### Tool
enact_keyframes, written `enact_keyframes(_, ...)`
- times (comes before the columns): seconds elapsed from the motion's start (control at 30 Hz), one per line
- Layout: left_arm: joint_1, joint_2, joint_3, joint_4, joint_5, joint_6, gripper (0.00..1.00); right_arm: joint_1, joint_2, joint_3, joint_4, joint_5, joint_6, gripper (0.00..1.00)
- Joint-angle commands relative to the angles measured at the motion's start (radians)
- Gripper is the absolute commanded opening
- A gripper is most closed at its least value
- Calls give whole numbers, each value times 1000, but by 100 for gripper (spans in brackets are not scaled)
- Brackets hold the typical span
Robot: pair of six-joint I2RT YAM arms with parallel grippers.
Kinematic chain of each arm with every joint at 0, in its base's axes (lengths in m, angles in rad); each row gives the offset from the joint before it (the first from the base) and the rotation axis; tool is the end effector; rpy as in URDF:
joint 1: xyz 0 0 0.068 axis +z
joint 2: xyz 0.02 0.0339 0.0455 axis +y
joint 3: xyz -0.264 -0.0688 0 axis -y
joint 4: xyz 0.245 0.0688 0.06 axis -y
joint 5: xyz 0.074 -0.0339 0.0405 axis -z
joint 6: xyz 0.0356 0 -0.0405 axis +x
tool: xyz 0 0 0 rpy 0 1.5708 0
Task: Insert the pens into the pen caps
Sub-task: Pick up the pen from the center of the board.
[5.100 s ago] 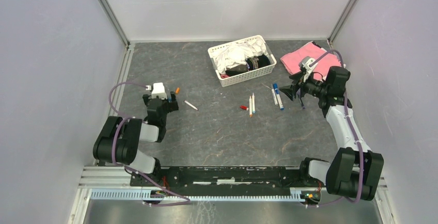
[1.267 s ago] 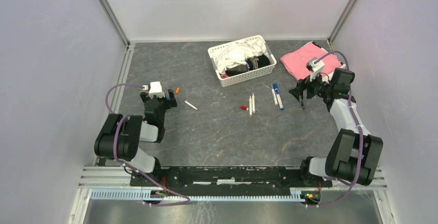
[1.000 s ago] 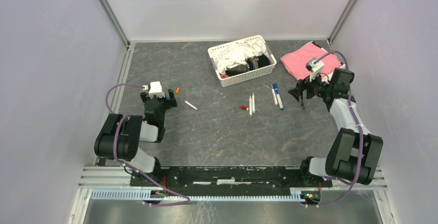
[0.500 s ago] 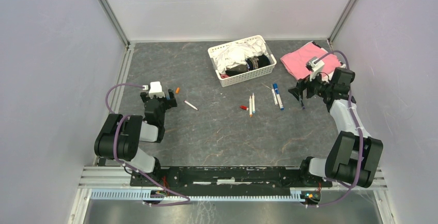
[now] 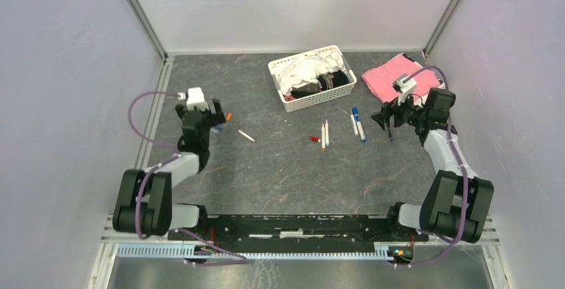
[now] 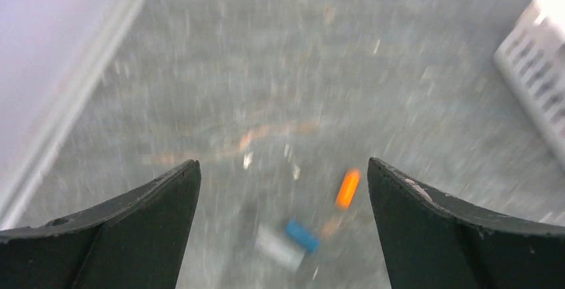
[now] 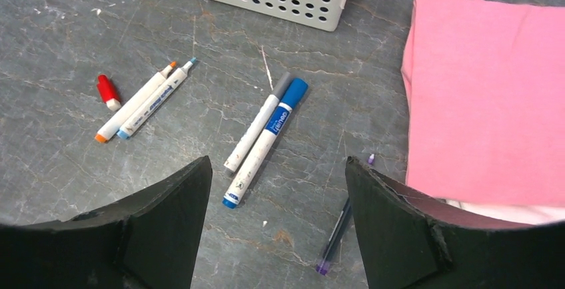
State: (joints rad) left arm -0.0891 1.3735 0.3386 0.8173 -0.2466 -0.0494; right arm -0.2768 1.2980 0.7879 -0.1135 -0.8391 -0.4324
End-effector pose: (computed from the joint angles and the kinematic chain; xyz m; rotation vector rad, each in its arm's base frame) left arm 0.2507 -0.0137 0.1689 -0.1413 1.7777 0.1208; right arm 0.2683 -0.0487 0.2434 -0.5964 1.9110 0.4690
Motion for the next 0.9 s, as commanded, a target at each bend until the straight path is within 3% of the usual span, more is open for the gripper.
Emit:
enact_keyframes(0.0, -8, -190, 277, -426, 2, -87, 100, 8, 11, 29, 4, 105, -28, 79)
enact_keyframes(0.2, -6, -283, 519, -749, 85, -132, 100, 8, 55, 68, -24, 354, -51, 72)
enact_keyframes(0.3, -6, -257, 656, -969, 24, -240, 100, 8, 92, 81, -28, 403, -52, 71)
enact_keyframes(0.37, -6, -248, 694, -1038, 111, -181, 100, 7, 124, 95, -40, 415, -52, 69)
enact_keyframes(0.6, -5, -372, 546, -1029, 109, -128, 100, 9, 212, 132, -62, 470, -55, 63)
enact_keyframes(0.87, -6, -379, 552, -1043, 175, -94, 100, 22, 327, 167, -96, 529, -70, 57)
